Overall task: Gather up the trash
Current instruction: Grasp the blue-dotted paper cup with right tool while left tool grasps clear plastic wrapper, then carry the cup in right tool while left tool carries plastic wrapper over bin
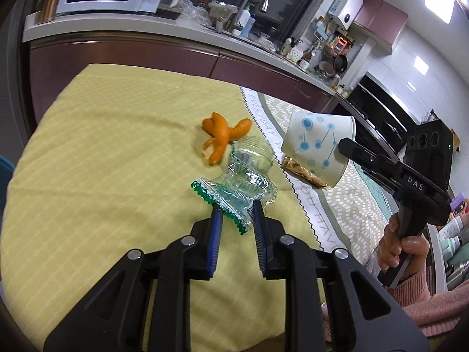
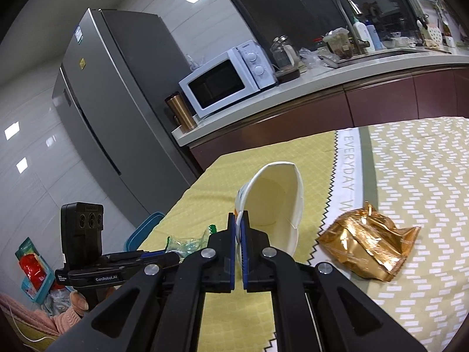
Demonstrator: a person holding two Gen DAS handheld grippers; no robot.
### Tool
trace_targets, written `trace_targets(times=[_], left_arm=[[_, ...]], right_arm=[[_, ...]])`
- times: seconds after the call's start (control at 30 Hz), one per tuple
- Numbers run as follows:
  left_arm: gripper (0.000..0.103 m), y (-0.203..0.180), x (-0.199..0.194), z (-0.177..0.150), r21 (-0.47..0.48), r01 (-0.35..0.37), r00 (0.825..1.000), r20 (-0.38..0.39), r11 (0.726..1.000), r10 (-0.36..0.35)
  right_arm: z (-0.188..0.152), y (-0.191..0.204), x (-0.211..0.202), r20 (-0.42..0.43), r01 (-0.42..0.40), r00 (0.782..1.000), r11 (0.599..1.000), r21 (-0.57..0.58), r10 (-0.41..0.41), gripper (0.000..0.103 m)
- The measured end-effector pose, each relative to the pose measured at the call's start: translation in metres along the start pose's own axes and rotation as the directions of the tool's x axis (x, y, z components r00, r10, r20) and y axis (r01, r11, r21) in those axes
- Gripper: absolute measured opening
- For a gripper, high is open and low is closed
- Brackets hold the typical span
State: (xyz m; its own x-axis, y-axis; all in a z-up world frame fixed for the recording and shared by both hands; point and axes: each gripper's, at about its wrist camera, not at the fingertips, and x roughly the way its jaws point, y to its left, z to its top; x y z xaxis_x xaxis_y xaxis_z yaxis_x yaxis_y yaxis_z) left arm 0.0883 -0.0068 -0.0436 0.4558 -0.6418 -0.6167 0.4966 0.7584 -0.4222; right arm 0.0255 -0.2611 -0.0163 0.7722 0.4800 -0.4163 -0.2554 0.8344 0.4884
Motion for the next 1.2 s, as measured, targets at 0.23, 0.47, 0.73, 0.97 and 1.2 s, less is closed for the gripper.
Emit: trace_targets(times=[0.23, 0.47, 0.73, 0.97, 1.2], left_arm=[[0.021, 0.015, -0.028, -0.002, -0.020, -0.043, 0.998, 0.051, 0.999, 0.044], [0.021, 0.027, -0.050, -0.006, -0.034, -0.090, 0.992, 0.083, 0.995, 0.092], [0.021, 0.044, -0.073, -0.011, -0.066, -0.117, 0.986, 0.109, 0.991, 0.124], [0.021, 0.061, -0.090, -0.014, -0.097, -0.139, 0.981, 0.123, 0.985, 0.151], [0.021, 0.072, -0.106, -0.020, -0.118, -0.164, 0.975, 0.132, 0.979, 0.180]], right_arm=[[0.001, 0.019, 0.016, -0.024, -0.052, 0.998, 0.998, -0.024, 0.051, 0.003], [0.003, 0.039, 0.037, -0.062, -0.114, 0.992, 0.993, -0.038, 0.111, 0.002], [0.002, 0.058, 0.060, -0.107, -0.164, 0.982, 0.985, -0.050, 0.158, 0.002], [0.002, 0.070, 0.078, -0.142, -0.190, 0.973, 0.980, -0.056, 0.181, 0.002], [0.004, 0.078, 0.092, -0.168, -0.216, 0.965, 0.974, -0.060, 0.204, 0.002]])
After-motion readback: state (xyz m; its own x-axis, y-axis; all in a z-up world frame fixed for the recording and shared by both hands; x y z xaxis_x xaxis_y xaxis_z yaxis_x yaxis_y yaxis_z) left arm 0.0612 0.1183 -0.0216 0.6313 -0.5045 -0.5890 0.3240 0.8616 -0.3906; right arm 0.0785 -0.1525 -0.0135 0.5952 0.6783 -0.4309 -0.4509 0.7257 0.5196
